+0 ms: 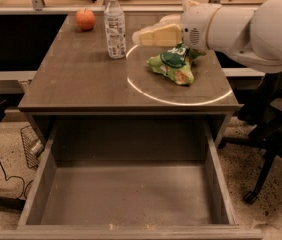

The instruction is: Place blue plastic bottle into top drawer

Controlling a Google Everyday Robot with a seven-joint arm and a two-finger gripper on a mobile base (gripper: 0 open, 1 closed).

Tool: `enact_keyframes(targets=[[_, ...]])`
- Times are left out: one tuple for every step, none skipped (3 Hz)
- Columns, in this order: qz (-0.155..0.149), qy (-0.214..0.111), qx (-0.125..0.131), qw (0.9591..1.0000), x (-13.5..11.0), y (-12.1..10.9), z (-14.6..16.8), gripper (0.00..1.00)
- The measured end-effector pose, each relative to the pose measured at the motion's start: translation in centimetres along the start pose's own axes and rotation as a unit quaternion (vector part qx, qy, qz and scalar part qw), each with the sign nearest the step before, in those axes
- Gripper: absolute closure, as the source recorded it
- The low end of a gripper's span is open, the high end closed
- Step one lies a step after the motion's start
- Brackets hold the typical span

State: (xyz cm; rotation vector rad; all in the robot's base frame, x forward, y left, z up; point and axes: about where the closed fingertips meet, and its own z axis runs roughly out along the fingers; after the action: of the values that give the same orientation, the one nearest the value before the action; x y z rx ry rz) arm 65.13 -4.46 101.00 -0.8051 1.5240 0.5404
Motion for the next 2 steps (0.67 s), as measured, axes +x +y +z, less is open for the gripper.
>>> enact_keyframes(targets=[[-0.014,-0.025,0.039,0.9988,-0.4,-2.7,3.7,0.00],[-0.027,-0.022,0.047,0.9983,-0.6,-4.8,7.1,0.00]])
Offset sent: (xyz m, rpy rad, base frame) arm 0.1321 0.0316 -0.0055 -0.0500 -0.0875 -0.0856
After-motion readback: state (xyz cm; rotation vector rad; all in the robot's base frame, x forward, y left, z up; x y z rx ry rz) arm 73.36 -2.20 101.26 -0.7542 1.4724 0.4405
